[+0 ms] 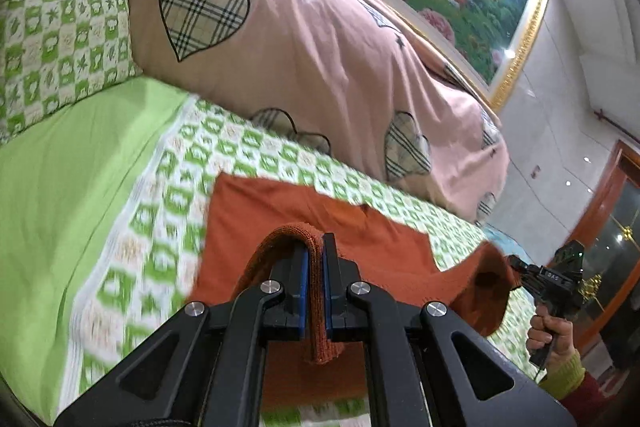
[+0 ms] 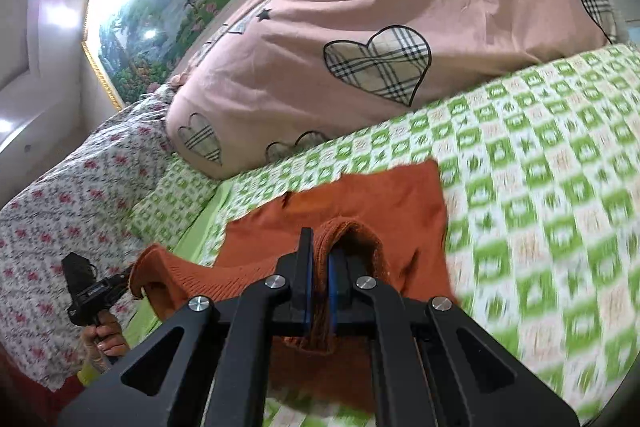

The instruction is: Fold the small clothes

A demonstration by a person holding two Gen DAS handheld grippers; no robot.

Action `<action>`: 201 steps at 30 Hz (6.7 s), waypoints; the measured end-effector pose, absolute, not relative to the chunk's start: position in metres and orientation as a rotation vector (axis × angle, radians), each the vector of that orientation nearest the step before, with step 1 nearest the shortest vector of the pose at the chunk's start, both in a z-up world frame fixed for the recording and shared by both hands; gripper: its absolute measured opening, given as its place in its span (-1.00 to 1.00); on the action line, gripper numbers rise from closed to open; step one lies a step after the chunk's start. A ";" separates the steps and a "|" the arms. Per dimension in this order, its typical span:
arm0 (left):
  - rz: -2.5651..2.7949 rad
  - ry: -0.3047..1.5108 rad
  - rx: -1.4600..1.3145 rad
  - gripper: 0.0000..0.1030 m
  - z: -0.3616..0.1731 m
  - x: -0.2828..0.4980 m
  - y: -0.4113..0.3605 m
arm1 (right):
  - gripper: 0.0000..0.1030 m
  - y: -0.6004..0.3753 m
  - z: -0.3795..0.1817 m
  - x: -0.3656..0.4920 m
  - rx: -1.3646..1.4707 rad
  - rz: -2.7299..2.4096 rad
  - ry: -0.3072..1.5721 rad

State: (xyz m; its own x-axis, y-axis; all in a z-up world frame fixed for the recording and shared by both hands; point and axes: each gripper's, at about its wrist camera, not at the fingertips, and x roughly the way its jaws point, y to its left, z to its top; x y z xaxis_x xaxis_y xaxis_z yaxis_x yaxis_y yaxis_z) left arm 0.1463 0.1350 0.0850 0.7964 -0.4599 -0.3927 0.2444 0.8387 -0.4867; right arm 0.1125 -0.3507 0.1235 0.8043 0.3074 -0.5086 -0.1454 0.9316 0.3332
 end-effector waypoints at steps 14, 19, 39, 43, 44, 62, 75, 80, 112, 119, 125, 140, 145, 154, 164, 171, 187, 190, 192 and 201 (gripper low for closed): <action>-0.299 0.655 -0.455 -0.93 0.032 0.272 0.136 | -0.86 -0.388 0.070 0.227 0.315 0.114 0.724; -0.254 0.732 -0.452 -0.91 0.001 0.298 0.136 | -0.86 -0.391 0.041 0.253 0.303 0.075 0.821; -0.504 0.990 -0.158 -0.53 -0.021 0.236 0.015 | -0.15 -0.290 0.023 0.196 -0.095 0.371 0.992; -0.488 0.989 -0.067 -0.59 -0.021 0.271 0.003 | -0.16 -0.282 0.003 0.217 -0.240 0.316 1.047; -0.469 0.986 -0.066 -0.59 -0.020 0.283 0.006 | -0.19 -0.288 0.005 0.223 -0.229 0.292 1.039; -0.209 0.896 -0.273 -0.38 0.000 0.277 0.081 | -0.16 -0.360 0.049 0.212 0.136 -0.021 0.847; -0.280 0.920 -0.414 -0.23 -0.016 0.152 0.068 | -0.15 -0.340 0.026 0.115 0.218 -0.045 0.897; -0.265 0.926 -0.506 -0.05 -0.026 0.131 0.079 | -0.15 -0.339 0.025 0.087 0.276 -0.049 0.876; -0.113 0.828 -0.679 -0.62 -0.043 0.187 0.102 | -0.14 -0.315 0.024 0.089 0.317 0.079 0.872; -0.241 0.724 -0.492 -0.83 0.006 0.183 0.046 | -0.14 -0.318 0.032 0.116 0.291 0.127 0.865; -0.406 0.709 -0.373 -0.83 0.023 0.182 -0.030 | -0.14 -0.329 0.038 0.138 0.313 0.155 0.870; -0.391 0.717 0.066 -0.81 -0.005 0.164 -0.131 | 0.37 -0.290 0.003 0.270 0.506 0.407 1.081; -0.383 0.685 0.162 -0.81 -0.006 0.159 -0.145 | 0.37 -0.254 -0.006 0.317 0.466 0.458 1.140; -0.498 0.649 0.110 -0.84 0.023 0.155 -0.153 | -0.70 -0.264 0.021 0.316 0.318 0.436 1.089; -0.746 0.750 -0.028 -0.84 0.006 0.169 -0.231 | -0.72 -0.362 0.051 0.276 0.251 0.249 1.001; -0.767 0.821 -0.003 -0.84 -0.021 0.174 -0.256 | -0.73 -0.392 0.036 0.266 0.242 0.188 1.010; -0.768 0.883 -0.058 -0.21 -0.004 0.165 -0.221 | -0.55 -0.401 0.044 0.237 0.068 -0.015 0.965; -0.724 0.871 -0.094 -0.09 0.005 0.158 -0.190 | -0.43 -0.416 0.055 0.225 0.137 -0.047 0.948; -0.675 0.864 -0.133 0.09 0.009 0.161 -0.167 | 0.12 -0.422 0.061 0.216 0.234 -0.008 0.937; -0.552 0.932 -0.275 0.32 -0.006 0.199 -0.110 | 0.48 -0.390 0.048 0.213 0.223 0.098 1.000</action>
State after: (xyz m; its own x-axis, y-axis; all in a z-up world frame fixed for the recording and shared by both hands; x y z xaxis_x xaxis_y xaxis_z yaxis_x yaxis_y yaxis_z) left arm 0.1993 -0.1095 -0.0055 0.4722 -0.5593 -0.6813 0.3282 0.8289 -0.4529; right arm 0.2132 -0.3901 0.0485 0.5379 0.1838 -0.8227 0.0200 0.9729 0.2304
